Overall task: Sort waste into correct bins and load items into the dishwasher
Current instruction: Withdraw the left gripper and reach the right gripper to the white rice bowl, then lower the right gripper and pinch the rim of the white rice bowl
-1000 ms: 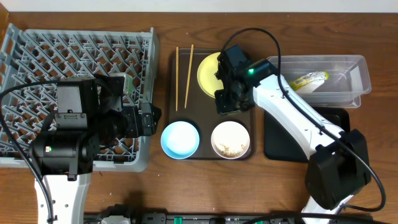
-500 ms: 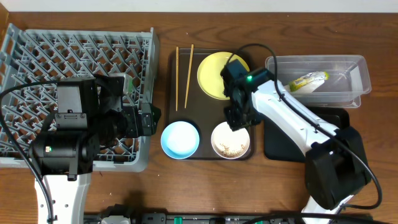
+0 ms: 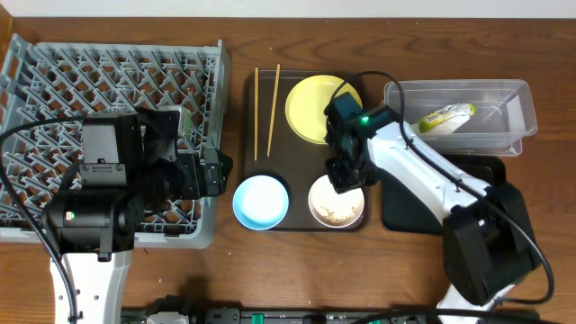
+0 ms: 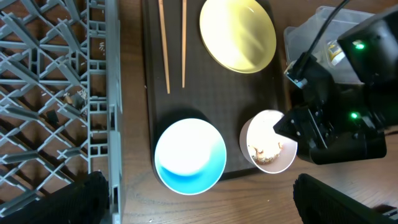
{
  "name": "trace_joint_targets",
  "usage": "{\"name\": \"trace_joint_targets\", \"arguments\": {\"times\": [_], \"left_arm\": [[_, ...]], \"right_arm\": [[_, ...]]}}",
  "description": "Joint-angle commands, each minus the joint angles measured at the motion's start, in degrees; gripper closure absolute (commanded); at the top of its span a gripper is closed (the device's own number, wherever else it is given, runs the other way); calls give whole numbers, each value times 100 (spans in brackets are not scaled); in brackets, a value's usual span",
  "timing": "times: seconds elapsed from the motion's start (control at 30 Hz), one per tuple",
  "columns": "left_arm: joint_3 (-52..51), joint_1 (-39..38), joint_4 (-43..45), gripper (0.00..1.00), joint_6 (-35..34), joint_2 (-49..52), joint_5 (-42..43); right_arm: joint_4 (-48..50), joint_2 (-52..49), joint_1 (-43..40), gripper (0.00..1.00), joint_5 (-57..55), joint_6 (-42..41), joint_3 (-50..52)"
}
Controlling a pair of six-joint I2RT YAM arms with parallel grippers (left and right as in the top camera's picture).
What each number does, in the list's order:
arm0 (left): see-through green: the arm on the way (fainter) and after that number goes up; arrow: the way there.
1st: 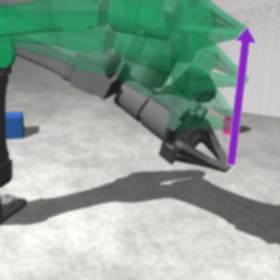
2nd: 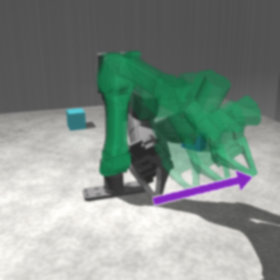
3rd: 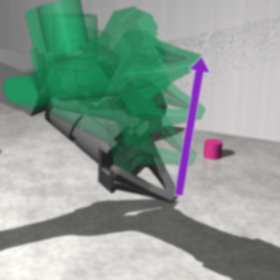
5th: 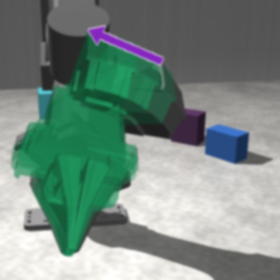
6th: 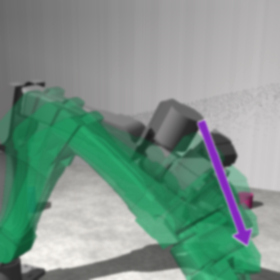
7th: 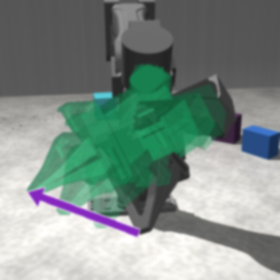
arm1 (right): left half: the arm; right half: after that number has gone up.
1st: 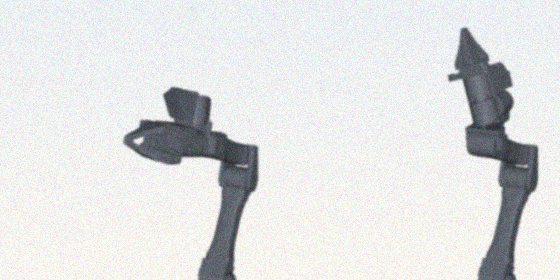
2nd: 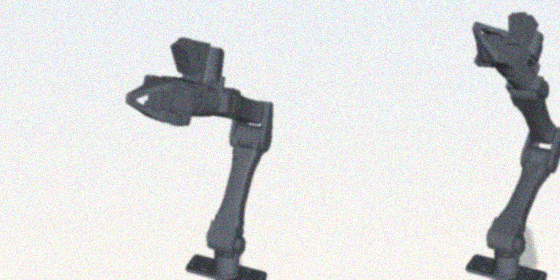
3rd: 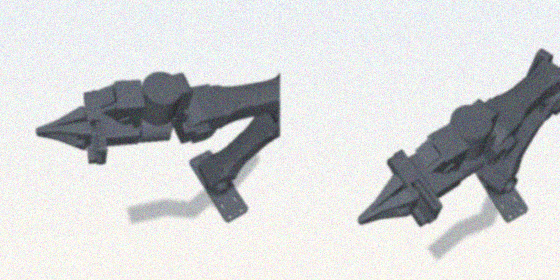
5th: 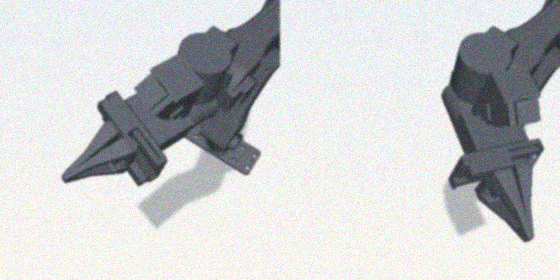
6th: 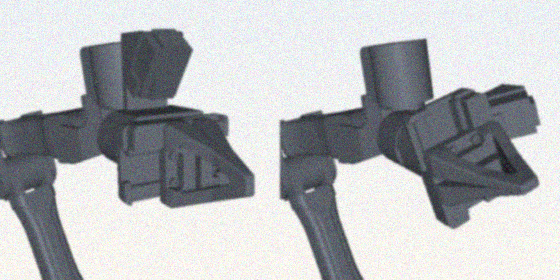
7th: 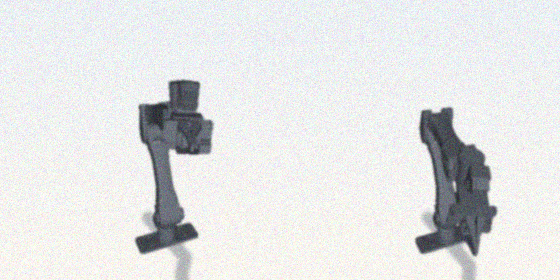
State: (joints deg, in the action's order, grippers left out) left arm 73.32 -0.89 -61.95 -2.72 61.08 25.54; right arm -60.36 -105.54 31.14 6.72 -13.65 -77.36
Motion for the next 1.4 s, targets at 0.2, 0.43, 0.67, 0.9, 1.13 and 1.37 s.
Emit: {"name": "trace_joint_targets", "arguments": {"times": [0.2, 0.43, 0.67, 0.9, 1.13, 1.37], "left_arm": [[81, -22, -20, 2, 76, 2, -11], [81, -22, -20, 2, 76, 0, -11], [81, -22, -20, 2, 76, 2, -11], [81, -22, -20, 2, 76, 2, -11], [81, -22, -20, 2, 76, 0, -11], [81, -22, -20, 2, 76, 2, -11]], "right_arm": [[96, 492, 142, 62, 481, -151, -138], [234, 492, 638, 58, 435, -739, -120], [278, 492, 1285, 53, -706, -1611, -120], [280, 492, 1438, 52, -820, -1655, -120], [299, 485, 1438, 51, -820, -1657, -120], [365, 299, 1471, 52, -787, -1808, -105]]}}
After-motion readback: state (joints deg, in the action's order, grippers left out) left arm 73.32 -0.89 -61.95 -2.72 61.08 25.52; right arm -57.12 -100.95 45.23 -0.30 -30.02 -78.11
